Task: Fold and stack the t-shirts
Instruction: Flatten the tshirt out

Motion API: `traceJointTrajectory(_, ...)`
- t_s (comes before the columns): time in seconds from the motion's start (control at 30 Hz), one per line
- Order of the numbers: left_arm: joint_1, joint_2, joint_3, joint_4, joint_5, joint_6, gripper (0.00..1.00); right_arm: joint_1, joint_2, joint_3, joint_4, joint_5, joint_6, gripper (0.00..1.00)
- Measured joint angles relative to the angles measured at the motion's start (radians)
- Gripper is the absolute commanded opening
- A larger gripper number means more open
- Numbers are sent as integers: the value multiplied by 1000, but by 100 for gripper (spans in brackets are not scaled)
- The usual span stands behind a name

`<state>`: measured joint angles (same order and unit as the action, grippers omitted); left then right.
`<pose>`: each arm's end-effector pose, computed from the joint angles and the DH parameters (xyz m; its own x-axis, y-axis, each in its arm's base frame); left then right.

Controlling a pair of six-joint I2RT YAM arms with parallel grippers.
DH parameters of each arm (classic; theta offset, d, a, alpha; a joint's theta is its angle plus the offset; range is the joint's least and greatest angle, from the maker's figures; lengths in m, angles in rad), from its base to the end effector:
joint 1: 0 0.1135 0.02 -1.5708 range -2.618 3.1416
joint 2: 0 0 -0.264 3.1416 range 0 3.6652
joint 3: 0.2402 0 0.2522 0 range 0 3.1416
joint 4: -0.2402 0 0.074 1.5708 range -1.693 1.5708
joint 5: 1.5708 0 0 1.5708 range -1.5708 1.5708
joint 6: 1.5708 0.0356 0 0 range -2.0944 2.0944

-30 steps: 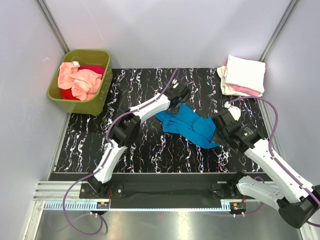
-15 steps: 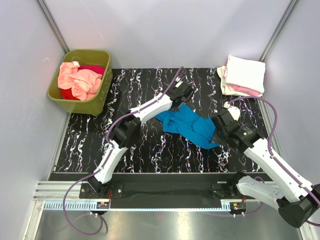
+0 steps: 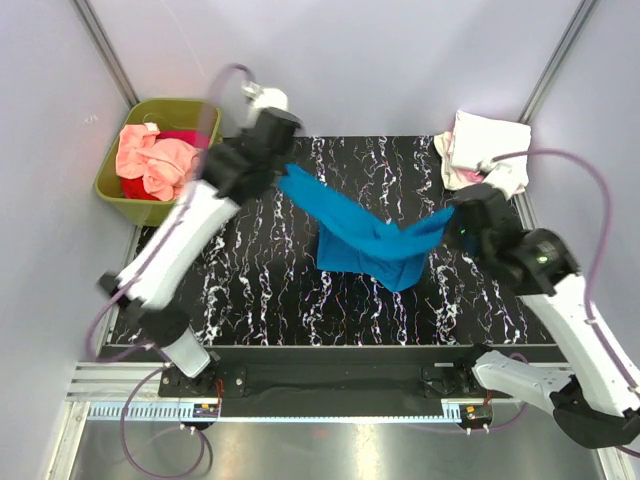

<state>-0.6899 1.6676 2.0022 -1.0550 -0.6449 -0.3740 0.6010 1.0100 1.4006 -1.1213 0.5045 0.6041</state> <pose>0.2714 -0.1962 0.4458 -0.5322 0.0606 -0.8445 -0.0368 0.9948 0.0946 0.1430 0.0772 0.4156 -0.5656 0.2152 -0.7961 0.1496 0.9761 0.1575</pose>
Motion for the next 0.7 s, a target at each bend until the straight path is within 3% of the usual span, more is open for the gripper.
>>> traceJointTrajectory(0.17,-1,-216,269,-117,-106,19,0,0,11,262,-21,134,-64,0)
traceJointTrajectory(0.27,-3,-319,351,-167,-138,43,0,0,-6,349,-28,195,-98,0)
traceJointTrajectory(0.5,-10,-664,79,-49,-22,148,0,2,-131,390,35,185,-155,0)
traceJointTrajectory(0.7,-11,-741,64,46,133,228,0,2,-189,425,53,76,-151,0)
